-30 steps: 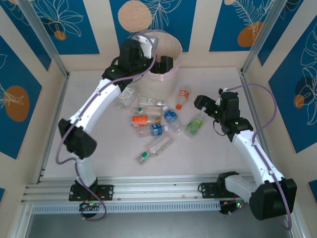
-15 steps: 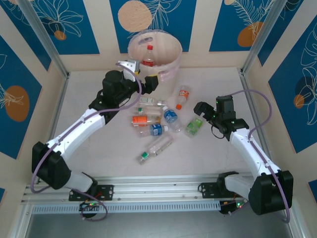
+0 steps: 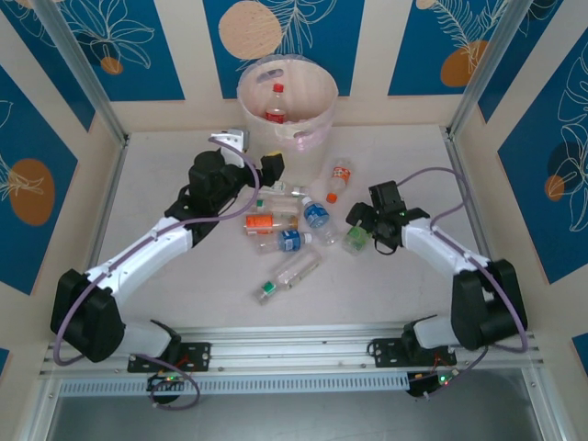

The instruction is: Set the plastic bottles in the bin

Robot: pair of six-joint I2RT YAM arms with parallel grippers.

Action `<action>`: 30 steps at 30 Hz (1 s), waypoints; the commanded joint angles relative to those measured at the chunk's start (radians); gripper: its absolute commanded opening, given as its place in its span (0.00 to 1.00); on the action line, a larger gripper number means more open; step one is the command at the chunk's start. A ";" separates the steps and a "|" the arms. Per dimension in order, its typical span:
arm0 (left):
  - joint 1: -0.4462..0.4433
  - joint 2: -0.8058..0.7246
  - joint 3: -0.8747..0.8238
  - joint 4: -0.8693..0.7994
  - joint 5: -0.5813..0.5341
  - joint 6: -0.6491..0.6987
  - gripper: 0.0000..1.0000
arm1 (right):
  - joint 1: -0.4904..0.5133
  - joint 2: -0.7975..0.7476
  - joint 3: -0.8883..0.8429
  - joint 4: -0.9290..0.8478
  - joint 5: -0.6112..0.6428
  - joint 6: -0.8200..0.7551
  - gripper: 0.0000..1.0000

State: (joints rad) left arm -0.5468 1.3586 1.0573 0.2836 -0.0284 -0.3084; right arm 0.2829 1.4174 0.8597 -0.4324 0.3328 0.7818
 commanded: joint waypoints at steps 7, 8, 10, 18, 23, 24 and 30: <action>0.020 -0.024 -0.013 0.019 -0.034 -0.021 1.00 | 0.016 0.228 0.161 -0.107 0.050 -0.004 1.00; 0.021 -0.022 -0.011 0.017 -0.033 -0.022 1.00 | 0.018 0.243 0.165 -0.106 0.050 0.001 0.99; 0.023 -0.020 -0.010 0.009 -0.034 -0.024 1.00 | 0.018 0.260 0.164 -0.098 0.058 0.008 0.91; 0.038 -0.002 0.000 -0.007 -0.030 -0.036 1.00 | 0.017 0.280 0.139 -0.067 0.080 -0.001 0.82; 0.050 0.014 0.007 -0.023 -0.015 -0.063 1.00 | 0.016 0.285 0.132 -0.062 0.094 -0.009 0.74; 0.053 0.017 0.005 -0.024 -0.010 -0.068 1.00 | 0.017 0.277 0.123 -0.052 0.097 -0.013 0.72; 0.066 0.016 0.000 -0.041 -0.014 -0.081 1.00 | 0.017 0.199 0.080 0.007 0.127 -0.057 0.58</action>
State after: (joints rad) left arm -0.4965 1.3731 1.0534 0.2485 -0.0463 -0.3679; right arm 0.2974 1.6684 0.9604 -0.4557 0.4202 0.7475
